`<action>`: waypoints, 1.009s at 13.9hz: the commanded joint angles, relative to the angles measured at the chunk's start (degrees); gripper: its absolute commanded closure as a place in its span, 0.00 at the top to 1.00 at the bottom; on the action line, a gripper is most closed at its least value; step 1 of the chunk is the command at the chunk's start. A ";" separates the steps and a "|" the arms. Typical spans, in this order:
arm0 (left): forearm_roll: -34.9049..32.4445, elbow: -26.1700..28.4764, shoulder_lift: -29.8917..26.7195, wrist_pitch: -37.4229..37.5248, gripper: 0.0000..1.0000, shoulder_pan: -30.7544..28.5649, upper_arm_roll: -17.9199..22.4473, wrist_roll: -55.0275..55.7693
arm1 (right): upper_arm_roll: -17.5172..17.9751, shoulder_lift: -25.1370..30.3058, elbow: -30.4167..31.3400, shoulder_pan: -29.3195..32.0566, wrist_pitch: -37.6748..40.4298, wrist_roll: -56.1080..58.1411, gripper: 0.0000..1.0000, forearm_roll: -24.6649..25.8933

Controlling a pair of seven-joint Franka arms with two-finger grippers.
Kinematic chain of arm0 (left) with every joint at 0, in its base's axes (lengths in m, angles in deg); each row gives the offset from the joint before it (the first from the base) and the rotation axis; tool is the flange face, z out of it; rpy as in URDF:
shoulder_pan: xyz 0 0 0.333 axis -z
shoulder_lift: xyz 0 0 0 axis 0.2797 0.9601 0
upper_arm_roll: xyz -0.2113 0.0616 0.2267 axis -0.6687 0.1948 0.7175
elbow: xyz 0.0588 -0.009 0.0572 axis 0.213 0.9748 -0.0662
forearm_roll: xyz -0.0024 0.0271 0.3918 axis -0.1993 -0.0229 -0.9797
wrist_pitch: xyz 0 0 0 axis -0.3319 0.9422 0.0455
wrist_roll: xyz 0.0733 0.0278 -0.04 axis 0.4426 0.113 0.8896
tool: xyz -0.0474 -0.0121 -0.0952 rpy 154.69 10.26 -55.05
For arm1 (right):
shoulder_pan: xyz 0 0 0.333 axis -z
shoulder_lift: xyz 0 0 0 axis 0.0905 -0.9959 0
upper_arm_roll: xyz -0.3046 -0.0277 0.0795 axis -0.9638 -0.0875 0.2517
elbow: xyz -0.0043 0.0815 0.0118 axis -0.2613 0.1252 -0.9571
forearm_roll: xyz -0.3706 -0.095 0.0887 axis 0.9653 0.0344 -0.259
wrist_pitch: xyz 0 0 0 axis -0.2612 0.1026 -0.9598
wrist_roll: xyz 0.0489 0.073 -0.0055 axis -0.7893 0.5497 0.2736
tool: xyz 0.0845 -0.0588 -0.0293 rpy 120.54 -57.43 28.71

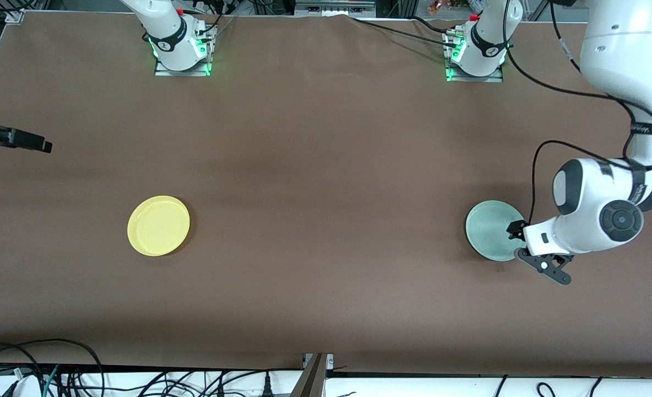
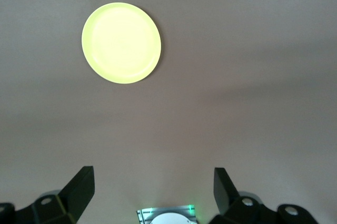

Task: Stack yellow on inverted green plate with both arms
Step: 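Move the left gripper toward the green plate and the right toward the yellow plate, then grasp the green plate rim with the left gripper while the right grasps yellow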

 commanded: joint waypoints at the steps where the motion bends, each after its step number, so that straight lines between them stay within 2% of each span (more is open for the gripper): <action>1: 0.20 -2.41 5.14 -2.98 1.00 -2.40 -0.73 -4.50 | 0.29 -4.22 -1.05 0.76 -1.06 -0.59 1.00 -1.91; 4: 3.81 -2.24 7.09 -3.96 1.00 -3.11 -0.82 -11.53 | 0.29 -9.57 -1.05 0.85 -5.62 -0.50 1.00 -2.44; 5: 3.81 -1.89 7.10 -3.96 0.87 -3.20 -0.91 -11.72 | 0.29 -11.60 -0.96 0.85 -6.50 -0.50 1.00 -2.70; 7: 3.81 -1.89 7.88 -3.96 0.44 -3.29 -0.82 -12.51 | 0.38 -14.59 -0.35 0.76 -9.74 -0.59 1.00 -2.96; 10: 3.73 -2.06 8.24 -3.96 0.00 -3.29 -0.82 -12.51 | 0.46 -18.72 1.58 0.50 -16.24 -0.59 1.00 -4.46; 14: 3.37 -2.50 7.45 -3.79 0.00 -3.11 -0.82 -12.51 | 0.46 -22.95 5.27 1.03 -26.09 -1.29 1.00 -4.72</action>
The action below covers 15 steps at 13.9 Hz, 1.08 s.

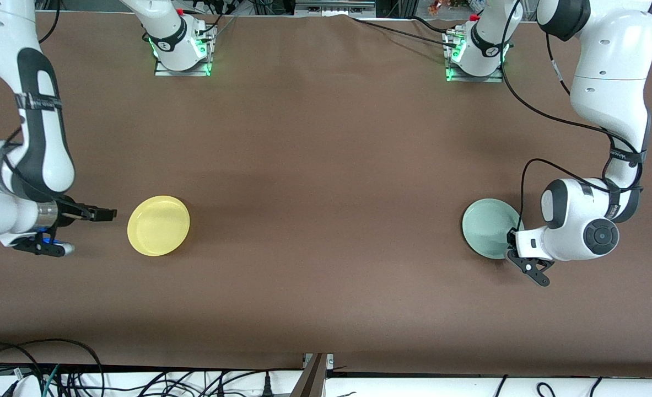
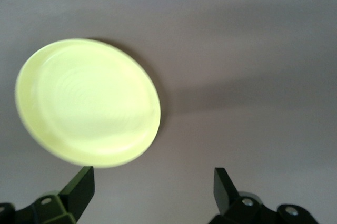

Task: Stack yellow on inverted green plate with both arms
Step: 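Grasp the green plate rim with the left gripper while the right grasps yellow, then lift and flip the green plate upside down with the left gripper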

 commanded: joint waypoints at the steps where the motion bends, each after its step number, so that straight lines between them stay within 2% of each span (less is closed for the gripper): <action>1: 0.57 -1.80 -0.76 0.74 0.00 0.10 -0.41 -1.62 | 0.42 -1.78 2.00 0.74 -5.00 -1.22 1.00 -2.47; 3: -0.48 -1.80 -4.54 1.18 0.00 1.41 -0.85 -1.35 | 0.42 -3.71 3.31 0.82 -9.12 -1.05 1.00 -6.86; 7: -9.70 -1.80 -10.34 2.23 0.00 7.12 -0.41 -0.30 | 0.51 -4.42 8.67 0.65 -18.79 -0.34 1.00 -7.32; 11: -16.11 -1.88 -14.56 3.36 0.00 15.11 -0.06 1.10 | 1.03 -4.42 10.34 0.65 -20.57 -0.43 1.00 -7.49; 15: -30.96 -6.10 -15.10 17.23 0.00 26.00 -0.41 15.66 | 1.91 -4.34 13.68 0.65 -24.69 -0.34 1.00 -7.50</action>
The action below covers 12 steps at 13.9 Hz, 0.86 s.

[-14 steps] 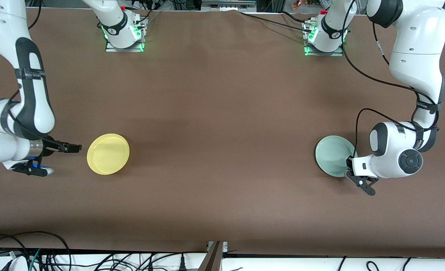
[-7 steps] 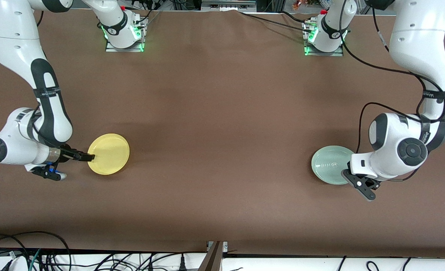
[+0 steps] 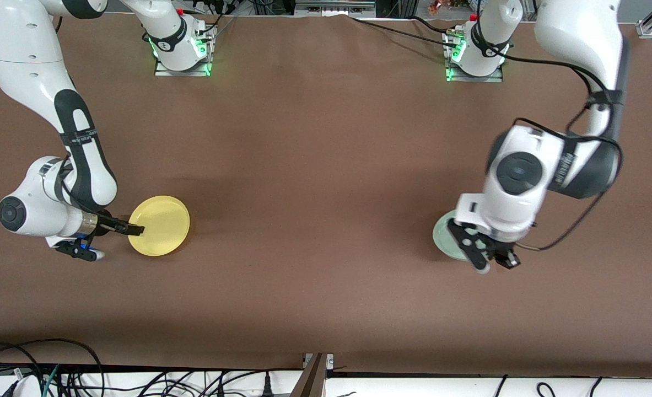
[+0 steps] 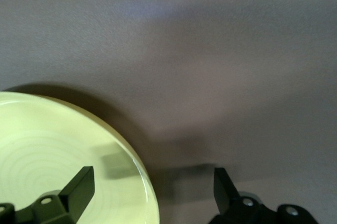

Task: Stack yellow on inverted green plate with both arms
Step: 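Lift and flip the green plate upside down with the left gripper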

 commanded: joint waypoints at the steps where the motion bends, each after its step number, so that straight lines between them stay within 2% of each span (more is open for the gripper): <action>1: -8.07 -2.11 -0.25 8.69 0.00 8.03 0.99 9.03 | 1.16 1.34 3.41 0.37 -2.92 0.04 0.99 -0.87; 2: -11.76 -2.11 0.01 11.93 0.00 11.54 0.99 12.98 | 1.16 1.34 3.76 0.37 -3.10 0.04 0.93 -0.87; 5: -21.16 -1.84 2.81 24.76 0.00 21.39 0.90 28.00 | 1.24 1.42 3.76 0.37 -3.01 0.92 0.34 -0.87; 7: -27.85 -1.93 6.59 31.00 0.00 27.28 1.08 31.63 | 1.24 1.42 3.76 0.37 -2.75 0.92 0.10 -0.87; 8: -30.05 -2.10 8.09 33.39 0.00 29.40 1.17 33.74 | 1.24 1.42 3.68 0.37 -2.66 0.92 0.03 -0.87; 9: -32.08 -2.19 9.32 34.28 0.00 31.33 1.17 36.19 | 1.42 1.51 3.67 0.37 -2.66 0.92 0.01 -0.87; 11: -36.64 -2.37 13.27 37.60 0.00 35.81 2.30 39.10 | 1.51 1.51 3.59 0.37 -2.66 0.92 0.01 -0.87; 12: -37.62 -4.37 16.07 39.37 0.00 37.40 2.40 42.25 | 1.51 1.51 3.67 0.37 -2.66 0.92 0.01 -0.87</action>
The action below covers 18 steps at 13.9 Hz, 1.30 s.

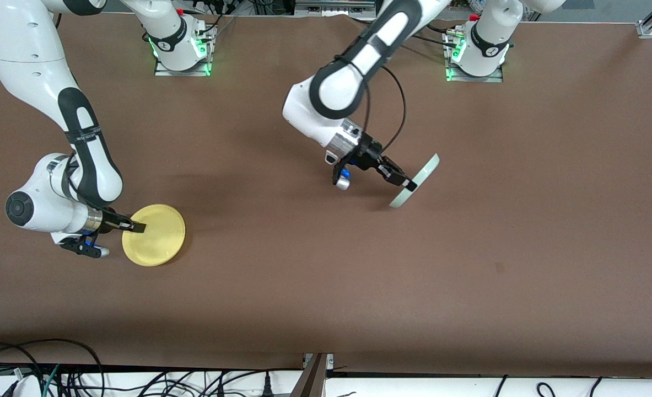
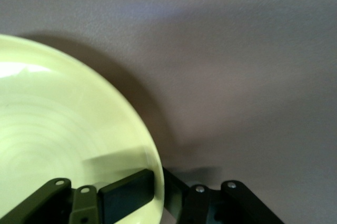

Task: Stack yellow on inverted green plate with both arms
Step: 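Lift and flip the green plate upside down with the left gripper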

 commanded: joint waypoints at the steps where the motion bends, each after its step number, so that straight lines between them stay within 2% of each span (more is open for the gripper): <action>1: -3.33 -6.71 7.90 6.23 0.00 4.29 1.81 6.16 | 0.73 0.55 1.58 0.28 -0.93 0.80 0.01 -0.83; 3: -2.98 -12.35 11.88 9.32 0.00 5.53 1.55 11.96 | 0.73 0.37 1.67 0.28 -0.93 0.89 0.01 -0.83; 8: -3.24 -13.25 15.31 9.07 0.00 8.70 1.72 22.25 | 0.73 -0.95 2.28 1.41 -1.45 6.15 0.03 -0.83; 13: -2.81 -13.34 16.02 8.89 0.00 9.93 1.11 23.77 | 0.73 1.24 0.44 1.24 -0.57 6.51 0.03 -0.65; 15: -2.54 -13.34 16.02 8.89 0.00 10.20 1.02 23.51 | 0.82 2.74 -1.22 0.89 2.13 6.43 0.02 -0.57; 16: -2.45 -13.34 16.11 8.89 0.13 10.20 0.67 23.51 | 0.82 2.83 -2.97 0.72 4.76 6.34 0.02 -0.57; 17: -1.58 -13.43 15.94 8.63 0.99 10.20 0.67 22.90 | 0.82 2.74 -4.99 0.72 7.57 6.42 0.01 -0.48; 18: -0.44 -13.43 15.85 7.24 1.00 10.20 -0.03 21.93 | 0.73 2.83 -6.75 0.72 10.30 6.42 0.01 -0.39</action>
